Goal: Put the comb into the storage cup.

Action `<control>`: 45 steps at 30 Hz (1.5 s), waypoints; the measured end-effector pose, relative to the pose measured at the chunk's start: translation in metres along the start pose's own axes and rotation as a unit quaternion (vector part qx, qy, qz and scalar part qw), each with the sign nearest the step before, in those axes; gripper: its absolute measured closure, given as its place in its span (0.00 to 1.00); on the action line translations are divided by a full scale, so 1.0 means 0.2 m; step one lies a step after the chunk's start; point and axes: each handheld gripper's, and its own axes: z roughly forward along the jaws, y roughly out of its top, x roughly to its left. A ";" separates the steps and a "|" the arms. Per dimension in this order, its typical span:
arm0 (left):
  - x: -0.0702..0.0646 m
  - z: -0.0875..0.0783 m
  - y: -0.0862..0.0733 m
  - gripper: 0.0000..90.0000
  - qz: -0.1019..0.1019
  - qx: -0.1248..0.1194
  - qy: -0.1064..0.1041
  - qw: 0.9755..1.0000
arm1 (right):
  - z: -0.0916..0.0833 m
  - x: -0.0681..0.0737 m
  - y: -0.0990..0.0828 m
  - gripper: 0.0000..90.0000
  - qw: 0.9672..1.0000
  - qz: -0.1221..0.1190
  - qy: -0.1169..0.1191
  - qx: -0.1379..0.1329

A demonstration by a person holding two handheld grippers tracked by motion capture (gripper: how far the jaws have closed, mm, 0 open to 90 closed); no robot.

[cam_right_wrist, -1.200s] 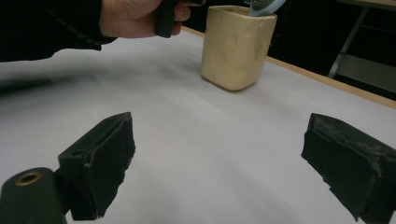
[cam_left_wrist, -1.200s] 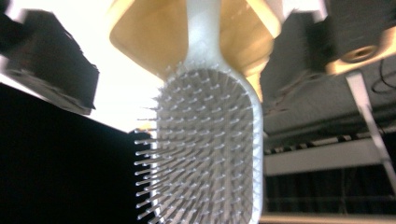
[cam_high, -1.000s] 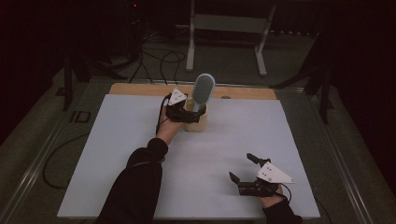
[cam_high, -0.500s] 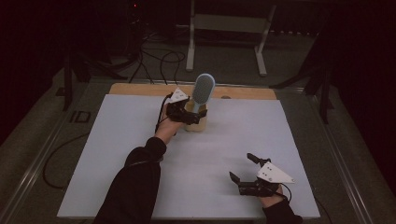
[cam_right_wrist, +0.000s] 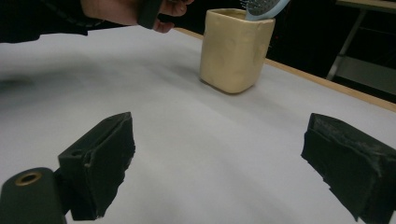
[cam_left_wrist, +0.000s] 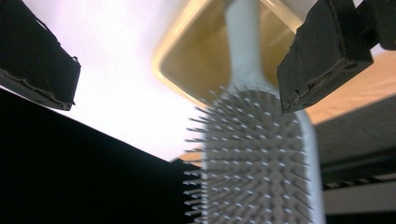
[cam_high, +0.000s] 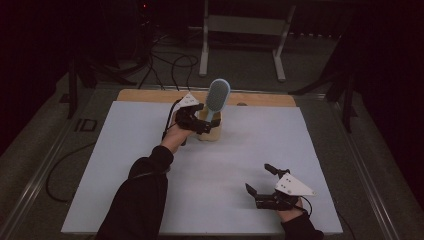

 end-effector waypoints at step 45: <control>-0.07 -0.46 -0.14 0.00 0.029 0.017 -0.054 0.998 | 0.02 0.00 0.00 0.10 1.000 -0.005 -0.001 0.006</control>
